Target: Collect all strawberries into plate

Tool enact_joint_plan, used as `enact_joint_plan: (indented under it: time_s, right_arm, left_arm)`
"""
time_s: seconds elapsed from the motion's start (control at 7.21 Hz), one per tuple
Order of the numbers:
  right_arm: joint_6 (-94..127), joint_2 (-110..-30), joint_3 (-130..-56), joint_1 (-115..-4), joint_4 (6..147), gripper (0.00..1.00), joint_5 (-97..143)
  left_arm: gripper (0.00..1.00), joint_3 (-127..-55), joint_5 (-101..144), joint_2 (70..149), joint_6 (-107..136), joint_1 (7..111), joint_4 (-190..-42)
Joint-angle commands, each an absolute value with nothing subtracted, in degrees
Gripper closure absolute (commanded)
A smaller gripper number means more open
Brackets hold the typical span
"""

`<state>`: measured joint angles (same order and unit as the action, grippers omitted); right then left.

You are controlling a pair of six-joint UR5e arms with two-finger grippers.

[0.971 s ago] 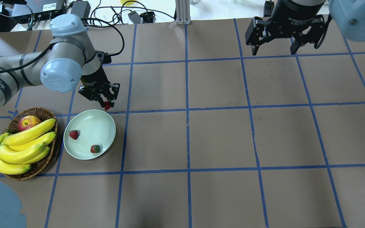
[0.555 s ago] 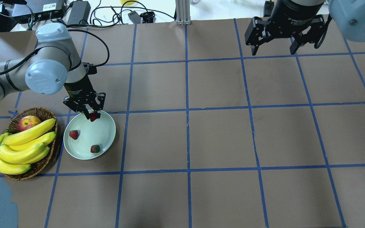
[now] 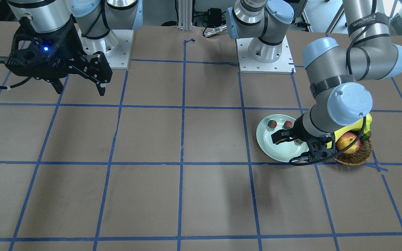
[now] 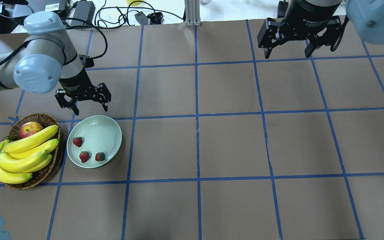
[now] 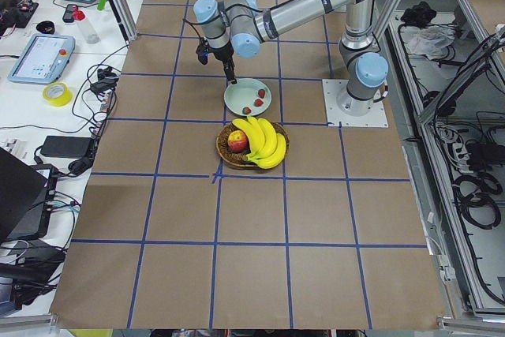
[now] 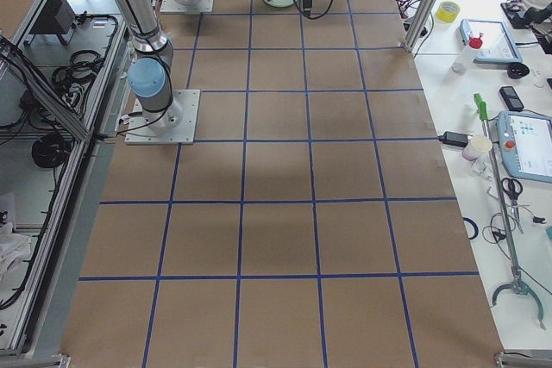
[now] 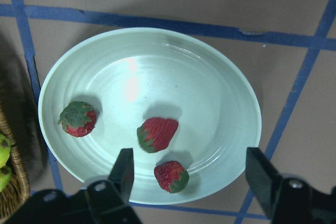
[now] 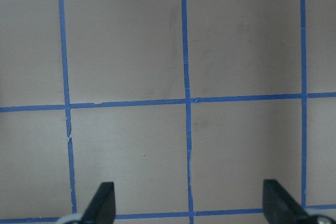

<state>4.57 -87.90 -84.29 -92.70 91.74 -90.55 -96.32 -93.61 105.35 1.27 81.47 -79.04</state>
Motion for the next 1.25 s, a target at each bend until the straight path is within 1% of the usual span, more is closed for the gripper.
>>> enact_joint_plan:
  time_s: [0.0,0.42,0.83,1.11]
  right_arm:
    - [4.6,-87.9,-84.3,-92.6,91.8,0.00,-90.5]
    - [4.6,-87.8,-84.3,-92.6,91.8,0.00,-90.5]
    - [5.4,-87.9,-83.9,-92.9,91.8,0.00,-89.8]
    - [5.6,-87.5,-83.8,-92.7,92.0,0.00,-87.7]
  left_arm:
    - [0.00,-88.5,-93.4,104.0,1.5,81.8,-85.2]
    - [0.00,-87.4,-94.0,96.9,1.6,82.1,-89.5]
    - [0.00,-86.9,-92.0,93.8,1.6,82.6,-89.1]
    - [0.00,-86.7,-90.4,92.9,0.8,85.9,-88.9]
